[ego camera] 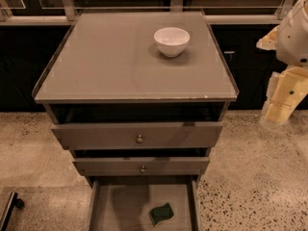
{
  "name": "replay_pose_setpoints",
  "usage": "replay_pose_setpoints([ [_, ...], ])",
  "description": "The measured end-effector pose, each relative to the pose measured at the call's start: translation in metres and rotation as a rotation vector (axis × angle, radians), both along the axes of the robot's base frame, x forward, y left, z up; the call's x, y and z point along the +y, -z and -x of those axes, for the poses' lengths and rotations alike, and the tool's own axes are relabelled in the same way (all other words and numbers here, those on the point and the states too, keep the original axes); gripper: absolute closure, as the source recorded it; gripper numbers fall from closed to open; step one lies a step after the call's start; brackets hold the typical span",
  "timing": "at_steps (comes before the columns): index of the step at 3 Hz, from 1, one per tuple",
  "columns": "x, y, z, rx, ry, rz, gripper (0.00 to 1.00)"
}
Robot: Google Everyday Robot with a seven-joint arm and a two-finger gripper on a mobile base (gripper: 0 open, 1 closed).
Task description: Pick sponge from bottom drawer and place on counter
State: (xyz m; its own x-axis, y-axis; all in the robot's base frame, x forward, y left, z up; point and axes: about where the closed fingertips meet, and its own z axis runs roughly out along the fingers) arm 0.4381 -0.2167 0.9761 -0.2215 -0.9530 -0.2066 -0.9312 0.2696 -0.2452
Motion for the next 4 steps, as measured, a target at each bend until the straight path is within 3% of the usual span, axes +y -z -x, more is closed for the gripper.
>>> replay_pose_setpoints([
  [1,0.0,0.0,0.0,0.0,0.0,0.0,0.0],
  [2,0.002,0.014,0.001,-0.038,-0.007,-0.012,0.0],
  [3,0.004,0.063,0.02,-0.056,-0.005,-0.085,0.0],
  [4,0.009,0.135,0.039,-0.03,0.059,-0.181,0.0],
])
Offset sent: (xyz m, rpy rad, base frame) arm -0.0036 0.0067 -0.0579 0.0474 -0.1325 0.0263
